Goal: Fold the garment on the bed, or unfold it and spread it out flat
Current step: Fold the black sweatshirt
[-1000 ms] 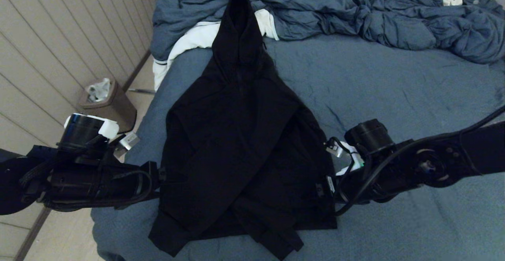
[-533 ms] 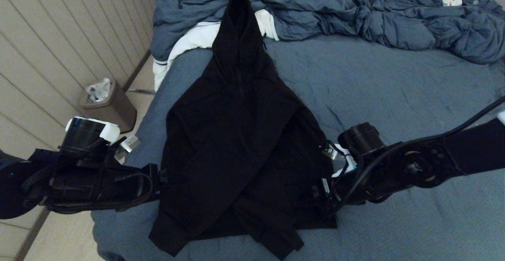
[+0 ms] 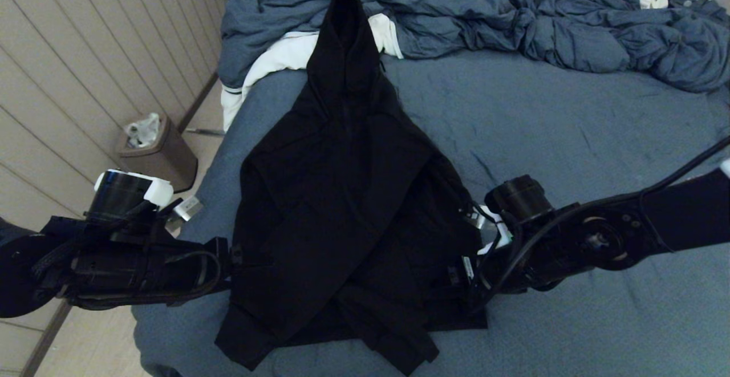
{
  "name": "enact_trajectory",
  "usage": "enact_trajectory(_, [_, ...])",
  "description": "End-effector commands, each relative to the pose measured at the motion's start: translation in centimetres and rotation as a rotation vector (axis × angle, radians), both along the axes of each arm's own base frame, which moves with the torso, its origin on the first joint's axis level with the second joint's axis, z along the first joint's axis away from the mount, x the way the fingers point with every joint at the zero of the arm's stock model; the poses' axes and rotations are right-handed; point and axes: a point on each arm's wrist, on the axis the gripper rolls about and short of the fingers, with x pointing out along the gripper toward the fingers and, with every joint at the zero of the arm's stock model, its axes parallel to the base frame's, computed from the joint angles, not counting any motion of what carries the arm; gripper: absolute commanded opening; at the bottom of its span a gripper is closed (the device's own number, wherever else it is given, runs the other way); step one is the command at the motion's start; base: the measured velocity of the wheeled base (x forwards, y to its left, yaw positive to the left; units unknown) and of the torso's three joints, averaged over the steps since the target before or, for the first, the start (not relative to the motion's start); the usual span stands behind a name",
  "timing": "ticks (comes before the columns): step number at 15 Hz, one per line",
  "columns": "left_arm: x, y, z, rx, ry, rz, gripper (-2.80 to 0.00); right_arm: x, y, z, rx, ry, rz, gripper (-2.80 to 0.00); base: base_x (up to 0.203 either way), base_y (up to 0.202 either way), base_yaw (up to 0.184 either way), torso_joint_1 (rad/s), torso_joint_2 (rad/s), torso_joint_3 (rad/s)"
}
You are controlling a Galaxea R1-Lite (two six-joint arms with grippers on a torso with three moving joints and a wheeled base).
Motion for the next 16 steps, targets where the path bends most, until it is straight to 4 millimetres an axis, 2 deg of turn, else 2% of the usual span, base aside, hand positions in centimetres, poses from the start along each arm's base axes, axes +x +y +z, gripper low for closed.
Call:
enact_trajectory(1, [-0.1, 0.0, 0.1, -0.004, -0.001, 0.001, 0.0, -0.3, 0.3, 0.1, -0.024, -0.011, -0.005, 0.0, 0.0, 0.0, 0.0, 0.0, 0.0, 0.0])
enact_trajectory(3, [0.0, 0.0, 0.1, -0.004, -0.001, 0.001, 0.0, -0.3, 0.5, 0.0, -0.03, -0.015, 0.002, 0.0, 0.0, 0.0, 0.0, 0.0, 0.0, 0.0])
enact_trajectory(4, [-0.1, 0.0, 0.1, -0.005, -0.003, 0.001, 0.0, -0.1, 0.5, 0.0, -0.028, -0.015, 0.0, -2.8, 0.0, 0.0, 0.0, 0.0, 0.0, 0.0])
enact_trajectory(6, [0.0, 0.0, 0.1, -0.004, -0.001, 0.001, 0.0, -0.2, 0.5, -0.4, -0.043, -0.008, -0.005, -2.8, 0.0, 0.0, 0.0, 0.0, 0.0, 0.0])
enact_trajectory(12, [0.0, 0.0, 0.0, -0.005, 0.001, 0.0, 0.0, -0.4, 0.4, 0.7, -0.023, -0.037, -0.01, -2.8, 0.0, 0.0, 0.0, 0.0, 0.0, 0.0])
enact_trajectory(16, [-0.2, 0.2, 0.1, -0.012, 0.006, 0.017, 0.0, -0.4, 0.1, 0.8, -0.022, -0.036, -0.02, -2.8, 0.0, 0.0, 0.0, 0.0, 0.0, 0.0])
